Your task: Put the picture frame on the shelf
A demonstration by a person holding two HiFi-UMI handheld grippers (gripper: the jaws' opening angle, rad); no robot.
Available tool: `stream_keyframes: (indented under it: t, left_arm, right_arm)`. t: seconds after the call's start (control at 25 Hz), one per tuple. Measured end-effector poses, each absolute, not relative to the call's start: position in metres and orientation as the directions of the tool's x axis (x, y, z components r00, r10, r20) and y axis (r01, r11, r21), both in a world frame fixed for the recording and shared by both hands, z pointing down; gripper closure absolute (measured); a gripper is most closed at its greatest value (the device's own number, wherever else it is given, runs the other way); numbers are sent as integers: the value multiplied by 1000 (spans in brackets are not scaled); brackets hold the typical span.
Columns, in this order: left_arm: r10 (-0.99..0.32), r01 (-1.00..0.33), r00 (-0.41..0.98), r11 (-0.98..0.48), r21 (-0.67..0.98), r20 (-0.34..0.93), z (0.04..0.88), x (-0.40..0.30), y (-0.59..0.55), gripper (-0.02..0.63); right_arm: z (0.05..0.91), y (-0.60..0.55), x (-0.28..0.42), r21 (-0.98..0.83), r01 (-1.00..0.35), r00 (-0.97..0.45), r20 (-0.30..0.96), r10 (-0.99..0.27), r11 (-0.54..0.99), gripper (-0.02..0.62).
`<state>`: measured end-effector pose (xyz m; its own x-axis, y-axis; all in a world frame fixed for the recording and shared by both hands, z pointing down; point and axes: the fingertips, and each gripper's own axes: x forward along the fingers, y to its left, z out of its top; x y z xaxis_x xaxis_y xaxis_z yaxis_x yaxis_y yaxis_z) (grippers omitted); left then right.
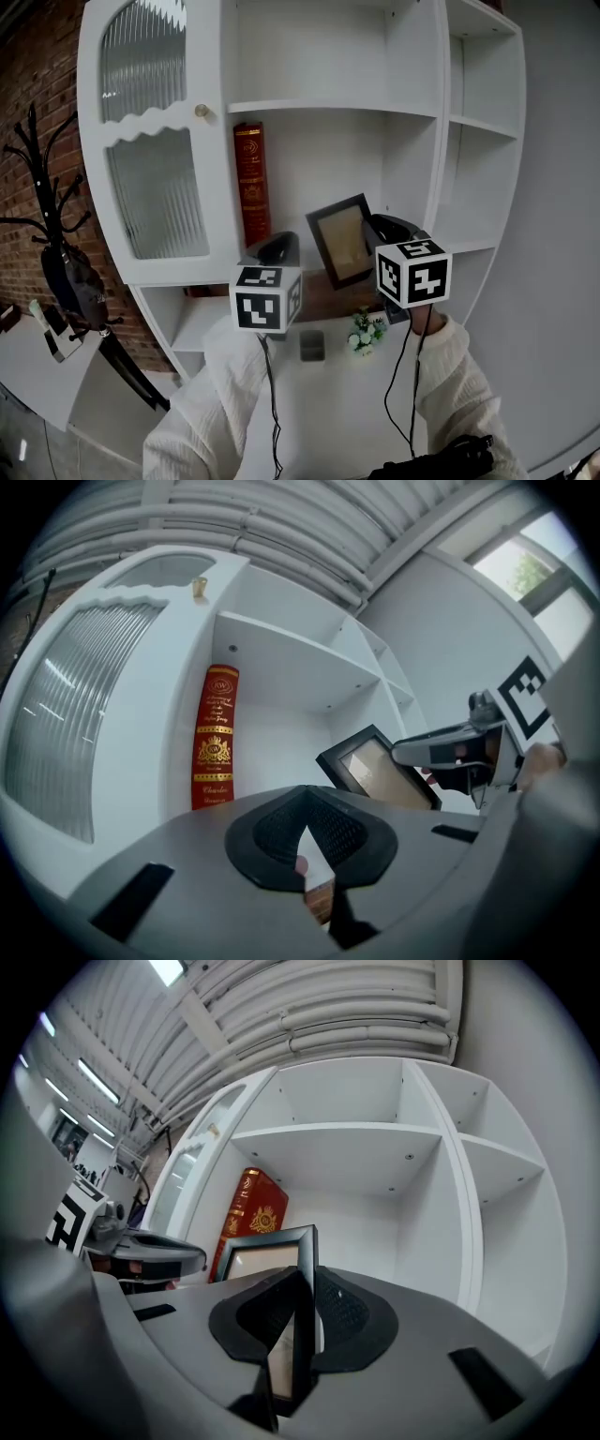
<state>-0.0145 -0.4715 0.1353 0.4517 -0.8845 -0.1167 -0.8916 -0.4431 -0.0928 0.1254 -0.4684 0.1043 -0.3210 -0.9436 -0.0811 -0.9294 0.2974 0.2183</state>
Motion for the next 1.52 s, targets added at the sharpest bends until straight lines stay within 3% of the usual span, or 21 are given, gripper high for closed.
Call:
stream_keyframes:
  t: [0.44,1.04,1.52]
  left_arm:
    - [-889,-897,442,-439,-50,-123,112,-8,-510,598]
    - [-908,-909,416,-416,-12,-49,124,-2,-548,598]
    - [-914,-915,404,-404,-18,-23,138,-5,-548,598]
  right_arm:
    - [81,-536,125,127,-930,-351,-31,-936,345,523]
    - [113,-608,111,127,-918,-361,123,-924,376,522]
    - [152,-626,112,26,-923,-367,245,-897,384,522]
